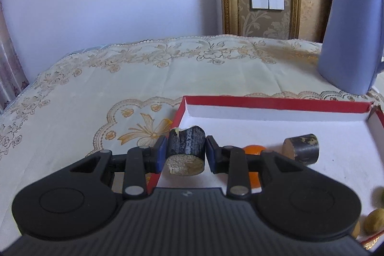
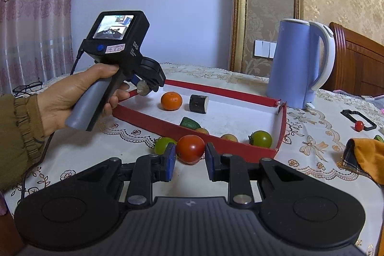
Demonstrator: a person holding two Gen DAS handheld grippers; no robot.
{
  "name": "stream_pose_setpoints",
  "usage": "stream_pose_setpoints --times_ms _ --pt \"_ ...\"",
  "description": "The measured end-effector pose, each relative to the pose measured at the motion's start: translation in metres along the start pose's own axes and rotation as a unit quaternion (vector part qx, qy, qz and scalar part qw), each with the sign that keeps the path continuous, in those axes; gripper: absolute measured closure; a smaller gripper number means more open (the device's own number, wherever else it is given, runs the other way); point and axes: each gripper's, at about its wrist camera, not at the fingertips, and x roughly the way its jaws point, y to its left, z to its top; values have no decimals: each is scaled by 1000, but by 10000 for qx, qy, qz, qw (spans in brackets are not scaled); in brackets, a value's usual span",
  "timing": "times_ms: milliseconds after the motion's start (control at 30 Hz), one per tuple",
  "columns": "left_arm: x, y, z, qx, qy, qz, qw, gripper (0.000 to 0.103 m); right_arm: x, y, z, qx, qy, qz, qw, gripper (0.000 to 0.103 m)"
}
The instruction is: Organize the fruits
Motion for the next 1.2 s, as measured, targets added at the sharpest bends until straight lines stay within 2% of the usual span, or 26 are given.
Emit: stream_pose_setpoints --times_ms 33,100,367,433,567,667,767,1000,1200 --pt "-1 1 0 -24 -3 -28 10000 72 0 0 0 3 4 -5 10000 77" --pt "-6 2 -2 -40 -80 -70 9999 63 2 -1 -1 16 17 -1 10000 77" --pt "-36 7 -13 94 -314 -95 9994 61 4 0 -2 65 30 -13 10000 77" --pt "-49 11 -21 104 -377 -75 9992 56 5 0 -2 98 23 3 9999 77" --pt "-76 20 -41 156 -533 38 9985 41 8 0 -2 120 28 -24 9999 77" --pt "-92 27 -59 120 -579 73 9982 22 9 1 0 127 20 -25 9999 77" --pt "-104 32 -75 69 -641 93 9979 11 12 2 3 130 -7 -19 9999 77" --pt "-111 45 -97 -195 -418 -26 9989 5 24 -10 15 362 8 22 9993 77" --pt "-104 42 -110 -181 -226 -59 9996 4 35 -26 34 486 -90 -167 9986 77"
